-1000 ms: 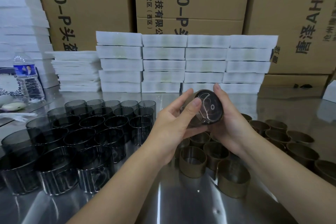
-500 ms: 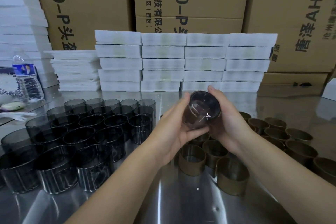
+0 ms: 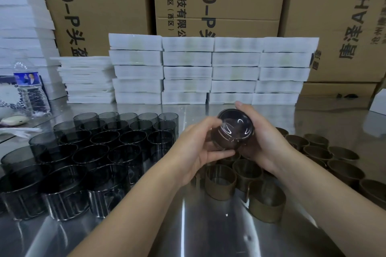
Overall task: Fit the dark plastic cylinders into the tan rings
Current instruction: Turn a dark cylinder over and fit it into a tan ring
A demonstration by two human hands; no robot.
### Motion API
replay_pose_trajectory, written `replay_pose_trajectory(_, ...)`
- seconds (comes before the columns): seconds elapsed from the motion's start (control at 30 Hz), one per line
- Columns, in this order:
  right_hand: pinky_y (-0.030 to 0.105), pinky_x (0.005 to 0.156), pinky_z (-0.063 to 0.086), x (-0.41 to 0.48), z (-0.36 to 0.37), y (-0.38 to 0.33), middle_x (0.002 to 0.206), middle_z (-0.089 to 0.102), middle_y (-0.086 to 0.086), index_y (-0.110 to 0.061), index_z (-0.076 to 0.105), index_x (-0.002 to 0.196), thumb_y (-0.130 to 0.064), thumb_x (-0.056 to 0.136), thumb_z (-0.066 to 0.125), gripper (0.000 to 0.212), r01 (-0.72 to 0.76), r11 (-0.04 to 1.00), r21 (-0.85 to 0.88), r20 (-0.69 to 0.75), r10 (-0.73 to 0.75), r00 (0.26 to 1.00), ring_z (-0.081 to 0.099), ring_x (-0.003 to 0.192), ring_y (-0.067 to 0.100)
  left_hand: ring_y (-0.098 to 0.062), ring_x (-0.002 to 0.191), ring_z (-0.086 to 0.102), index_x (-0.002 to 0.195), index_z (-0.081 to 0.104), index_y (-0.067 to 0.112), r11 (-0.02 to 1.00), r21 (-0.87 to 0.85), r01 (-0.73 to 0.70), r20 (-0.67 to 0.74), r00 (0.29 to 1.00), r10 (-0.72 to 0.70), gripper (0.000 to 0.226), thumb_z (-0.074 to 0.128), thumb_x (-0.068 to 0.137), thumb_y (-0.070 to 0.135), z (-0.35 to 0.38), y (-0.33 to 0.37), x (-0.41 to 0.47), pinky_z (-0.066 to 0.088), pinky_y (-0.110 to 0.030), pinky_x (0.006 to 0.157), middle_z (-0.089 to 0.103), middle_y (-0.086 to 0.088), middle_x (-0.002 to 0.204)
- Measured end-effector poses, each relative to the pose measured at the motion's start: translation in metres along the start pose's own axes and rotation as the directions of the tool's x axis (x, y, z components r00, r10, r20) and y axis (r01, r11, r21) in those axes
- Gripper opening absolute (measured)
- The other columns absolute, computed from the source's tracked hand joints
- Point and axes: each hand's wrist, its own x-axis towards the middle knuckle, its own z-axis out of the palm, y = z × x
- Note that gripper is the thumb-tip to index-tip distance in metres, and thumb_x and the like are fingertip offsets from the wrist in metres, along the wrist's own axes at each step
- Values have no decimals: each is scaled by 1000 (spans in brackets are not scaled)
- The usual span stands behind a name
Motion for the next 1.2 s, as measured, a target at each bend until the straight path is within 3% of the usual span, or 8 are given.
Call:
replay_pose_trajectory(0.2, 39, 85, 56, -4, 4, 0, 99, 74, 13, -14, 75, 92, -54, 67, 71, 47, 99, 993, 67, -17, -98, 995, 72, 89, 26, -19, 95, 72, 106, 70, 19, 988, 61, -141, -78, 986, 146, 30, 45, 100, 36, 10, -4, -2, 59, -31, 72, 75, -6, 104)
replay_pose_trajectory(0.37, 40, 83, 57, -7, 11, 1, 93, 76, 11, -19, 78, 75, -50, 81, 67, 34, 159, 986, 52, -87, -154, 984, 73, 87, 24, -10, 85, 72, 99, 72, 21, 982, 80, -173, -97, 979, 181, 34, 42, 101, 38, 11, -4, -1, 56, -24, 67, 76, -1, 97)
replay_pose_trajectory(0.47, 38, 77, 60, -9, 16, 4, 94, 76, 9, -18, 77, 82, -51, 81, 66, 34, 174, 983, 56, -82, -169, 982, 73, 88, 23, -6, 79, 70, 102, 71, 24, 974, 157, -166, -160, 969, 191, 39, 38, 102, 44, 13, -6, 1, 52, -18, 60, 77, 3, 93)
replay_pose_trajectory(0.7, 33, 74, 56, -11, 20, 7, 90, 76, 4, -26, 78, 88, -64, 71, 63, 45, 199, 971, -135, -110, -214, 971, 72, 87, 21, 2, 63, 67, 76, 75, 33, 953, 263, -153, -286, 931, 229, 53, 33, 100, 54, 12, -5, 1, 50, -16, 54, 75, 10, 75)
replay_pose_trajectory(0.9, 32, 76, 56, -14, 24, 8, 84, 76, 7, -20, 79, 82, -72, 56, 63, 60, 235, 963, -132, -94, -248, 964, 73, 83, 21, -8, 67, 65, 73, 77, 28, 960, 209, -184, -352, 902, 250, 51, 40, 99, 53, 8, -5, 0, 51, -17, 55, 71, 3, 73)
replay_pose_trajectory(1.03, 34, 82, 57, -16, 26, 9, 74, 74, 1, -25, 79, 76, -71, 59, 63, 52, 279, 948, -155, -90, -295, 951, 73, 77, 16, -28, 83, 70, 73, 78, 32, 965, 183, -188, -402, 881, 248, 53, 38, 98, 56, 11, -6, 1, 55, -34, 72, 73, -13, 88)
replay_pose_trajectory(1.13, 42, 86, 58, -16, 28, 10, 63, 68, -1, -24, 76, 65, -68, 67, 63, 47, 295, 940, -172, -105, -315, 943, 69, 70, 18, -28, 80, 68, 78, 74, 19, 974, 161, -157, -441, 872, 213, 54, 38, 99, 53, 11, -6, 3, 53, -35, 69, 73, -16, 89)
replay_pose_trajectory(1.2, 47, 86, 56, -17, 28, 9, 63, 63, 6, -14, 73, 66, -75, 60, 61, 62, 292, 932, -215, -121, -322, 939, 66, 67, 21, -23, 74, 64, 79, 71, 18, 974, 167, -151, -444, 871, 211, 50, 39, 100, 50, 11, -5, 3, 51, -33, 65, 70, -10, 79)
